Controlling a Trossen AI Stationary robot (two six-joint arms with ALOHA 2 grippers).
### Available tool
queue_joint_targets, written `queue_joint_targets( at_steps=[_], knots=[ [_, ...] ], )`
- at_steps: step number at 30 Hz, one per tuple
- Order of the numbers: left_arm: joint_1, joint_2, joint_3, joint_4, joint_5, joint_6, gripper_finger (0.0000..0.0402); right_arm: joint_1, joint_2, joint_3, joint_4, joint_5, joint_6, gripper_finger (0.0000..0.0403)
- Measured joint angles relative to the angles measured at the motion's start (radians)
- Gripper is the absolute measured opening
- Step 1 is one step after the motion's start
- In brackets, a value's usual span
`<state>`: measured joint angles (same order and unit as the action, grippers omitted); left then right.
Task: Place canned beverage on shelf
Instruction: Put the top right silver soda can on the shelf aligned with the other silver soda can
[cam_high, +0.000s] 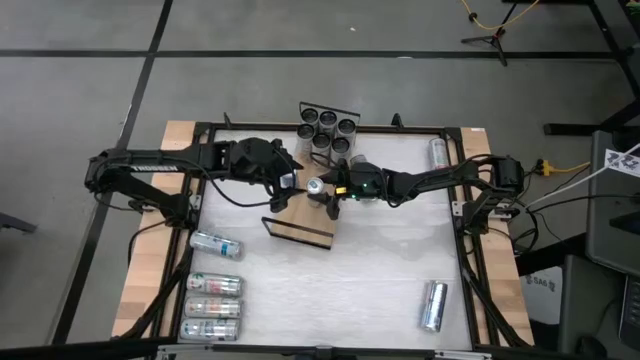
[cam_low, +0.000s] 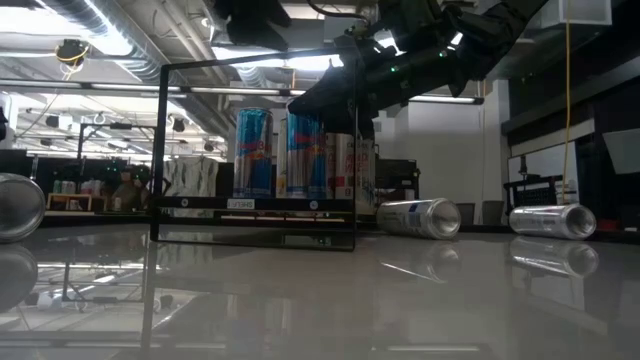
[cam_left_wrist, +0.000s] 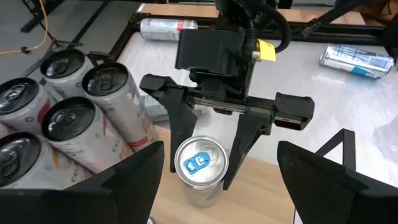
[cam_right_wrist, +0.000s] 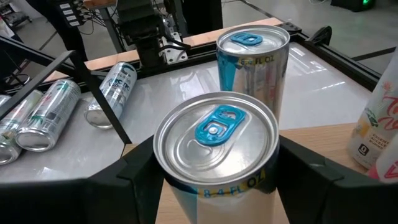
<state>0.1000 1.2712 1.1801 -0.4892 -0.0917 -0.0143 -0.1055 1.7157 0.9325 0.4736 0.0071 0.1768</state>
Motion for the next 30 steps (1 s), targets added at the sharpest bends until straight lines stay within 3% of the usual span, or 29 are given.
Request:
queue_joint_targets(
  at_steps=[14, 21, 30],
  knots=[
    [-0.01, 0.093, -0.001, 0.05, -0.026, 0.0, 0.0304, 0.0, 0.001, 0.0, -0.006, 0.001, -0.001, 0.0364],
    [-0.01, 0.147, -0.001, 0.064, -0.048, 0.0, 0.0304, 0.0, -0.031, 0.0, -0.014, 0.001, -0.001, 0.0368],
    [-0.01, 0.167, 0.0, 0.093, -0.057, 0.0, 0.0304, 0.0, -0.127, 0.0, -0.209, 0.0, -0.002, 0.0366]
  ],
)
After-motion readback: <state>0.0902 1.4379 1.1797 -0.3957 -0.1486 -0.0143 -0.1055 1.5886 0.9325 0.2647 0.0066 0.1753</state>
